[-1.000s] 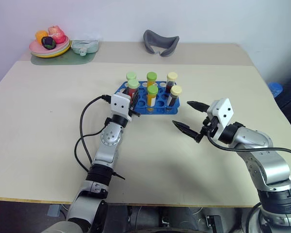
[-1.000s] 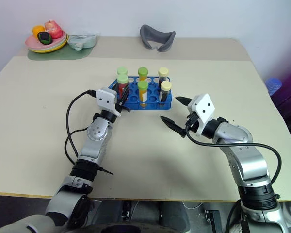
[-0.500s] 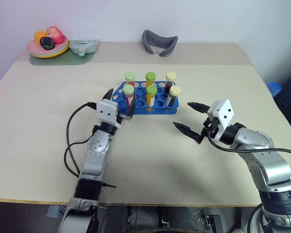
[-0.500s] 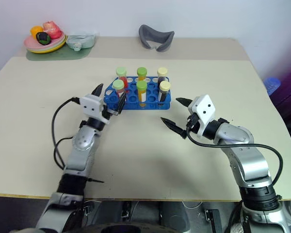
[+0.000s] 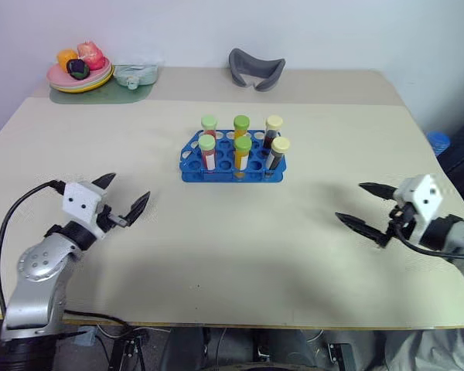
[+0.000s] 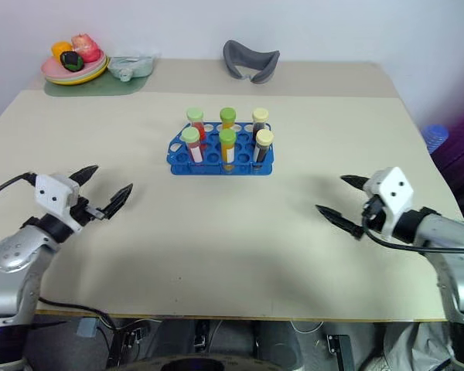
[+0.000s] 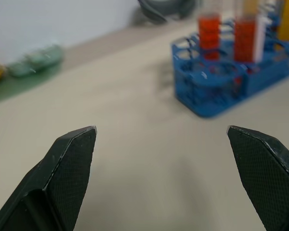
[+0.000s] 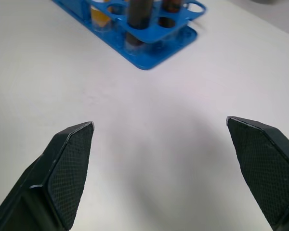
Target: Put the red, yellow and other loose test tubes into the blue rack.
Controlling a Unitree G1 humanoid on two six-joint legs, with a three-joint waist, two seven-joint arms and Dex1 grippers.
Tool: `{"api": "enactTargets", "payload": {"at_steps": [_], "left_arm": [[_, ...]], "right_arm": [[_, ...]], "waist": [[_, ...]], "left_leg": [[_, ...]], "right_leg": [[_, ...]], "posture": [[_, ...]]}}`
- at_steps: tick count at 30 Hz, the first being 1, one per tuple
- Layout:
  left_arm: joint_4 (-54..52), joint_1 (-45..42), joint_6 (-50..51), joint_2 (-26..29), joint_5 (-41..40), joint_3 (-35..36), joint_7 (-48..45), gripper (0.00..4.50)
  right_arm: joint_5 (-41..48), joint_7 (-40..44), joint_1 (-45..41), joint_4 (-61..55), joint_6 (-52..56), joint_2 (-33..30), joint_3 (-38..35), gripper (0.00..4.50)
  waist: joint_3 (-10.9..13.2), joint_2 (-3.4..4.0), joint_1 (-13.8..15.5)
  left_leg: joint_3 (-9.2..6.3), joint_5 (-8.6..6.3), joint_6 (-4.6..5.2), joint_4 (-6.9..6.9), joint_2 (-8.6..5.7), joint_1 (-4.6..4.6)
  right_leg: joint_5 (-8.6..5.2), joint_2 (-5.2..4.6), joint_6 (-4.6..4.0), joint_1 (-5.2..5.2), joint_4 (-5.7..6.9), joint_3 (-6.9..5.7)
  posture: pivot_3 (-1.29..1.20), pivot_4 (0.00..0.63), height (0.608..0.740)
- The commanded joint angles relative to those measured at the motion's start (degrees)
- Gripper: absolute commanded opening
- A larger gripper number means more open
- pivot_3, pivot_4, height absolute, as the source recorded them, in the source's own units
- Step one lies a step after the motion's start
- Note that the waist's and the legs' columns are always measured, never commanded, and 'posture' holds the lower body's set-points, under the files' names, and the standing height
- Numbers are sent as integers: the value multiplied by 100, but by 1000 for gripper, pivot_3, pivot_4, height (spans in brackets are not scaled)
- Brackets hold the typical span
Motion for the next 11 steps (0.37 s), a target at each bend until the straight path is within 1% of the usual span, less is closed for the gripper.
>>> {"api": "enactTargets", "payload": {"at_steps": [1, 5, 11], "left_arm": [[-166, 121, 47, 131, -123, 207, -203, 4437], [-204, 422, 75, 199, -231, 363, -435, 4437], [-100, 607, -47, 108, -201, 511, -505, 4437]], "right_arm": [[96, 152, 33, 154, -197, -66, -254, 4500], [84, 83, -42, 383, -259, 0, -261, 4500], [31, 80, -238, 699, -344, 32, -85, 4500]], "waist": [[0, 0, -1], [0, 1, -5], [0, 1, 4]], "left_leg": [[0, 0, 0, 0, 0, 0], [2, 0, 0, 0, 0, 0], [2, -1, 1, 0, 1, 0]], "right_leg": [[0, 0, 0, 0, 0, 0], [0, -1, 0, -1, 0, 2], [0, -1, 0, 0, 0, 2]], "posture": [[0, 150, 735], [0, 150, 735], [0, 150, 735]]}}
